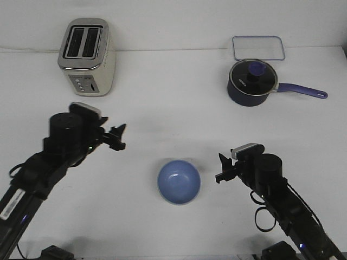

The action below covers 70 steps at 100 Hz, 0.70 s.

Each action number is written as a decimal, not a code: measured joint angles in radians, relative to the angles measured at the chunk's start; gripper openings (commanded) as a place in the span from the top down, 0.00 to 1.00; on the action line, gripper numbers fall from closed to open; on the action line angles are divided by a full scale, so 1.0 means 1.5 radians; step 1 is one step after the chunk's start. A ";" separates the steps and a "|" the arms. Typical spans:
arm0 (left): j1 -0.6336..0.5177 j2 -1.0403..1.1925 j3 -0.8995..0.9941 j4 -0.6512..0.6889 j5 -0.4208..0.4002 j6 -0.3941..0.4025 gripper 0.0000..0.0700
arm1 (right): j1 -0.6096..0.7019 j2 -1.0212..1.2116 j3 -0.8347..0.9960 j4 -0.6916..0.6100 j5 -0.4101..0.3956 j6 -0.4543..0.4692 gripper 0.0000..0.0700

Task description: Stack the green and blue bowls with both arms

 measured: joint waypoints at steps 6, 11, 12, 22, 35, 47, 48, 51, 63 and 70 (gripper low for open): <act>0.040 -0.040 -0.009 0.011 -0.004 0.014 0.83 | 0.000 -0.028 0.000 0.000 0.026 -0.003 0.64; 0.073 -0.074 -0.033 0.030 -0.005 0.023 0.94 | 0.000 -0.055 0.000 0.001 0.047 -0.005 0.82; 0.080 -0.082 -0.040 0.035 -0.005 0.024 0.96 | 0.000 -0.061 0.000 0.001 0.051 -0.005 0.84; 0.143 -0.164 -0.150 0.113 -0.006 0.030 0.98 | 0.000 -0.132 -0.020 0.035 0.080 -0.013 1.00; 0.200 -0.290 -0.354 0.284 -0.008 0.037 0.98 | 0.000 -0.246 -0.091 0.086 0.113 -0.028 1.00; 0.221 -0.395 -0.540 0.461 -0.008 0.042 0.98 | 0.000 -0.336 -0.155 0.142 0.166 -0.033 1.00; 0.222 -0.401 -0.553 0.471 -0.008 0.041 0.98 | 0.000 -0.342 -0.158 0.145 0.170 -0.033 1.00; 0.224 -0.417 -0.583 0.490 -0.008 0.037 0.98 | 0.000 -0.356 -0.164 0.150 0.183 -0.034 1.00; 0.224 -0.428 -0.612 0.479 -0.019 0.013 0.98 | 0.000 -0.369 -0.165 0.156 0.204 -0.034 1.00; 0.225 -0.429 -0.611 0.484 -0.035 0.006 0.98 | 0.000 -0.371 -0.165 0.157 0.205 -0.034 1.00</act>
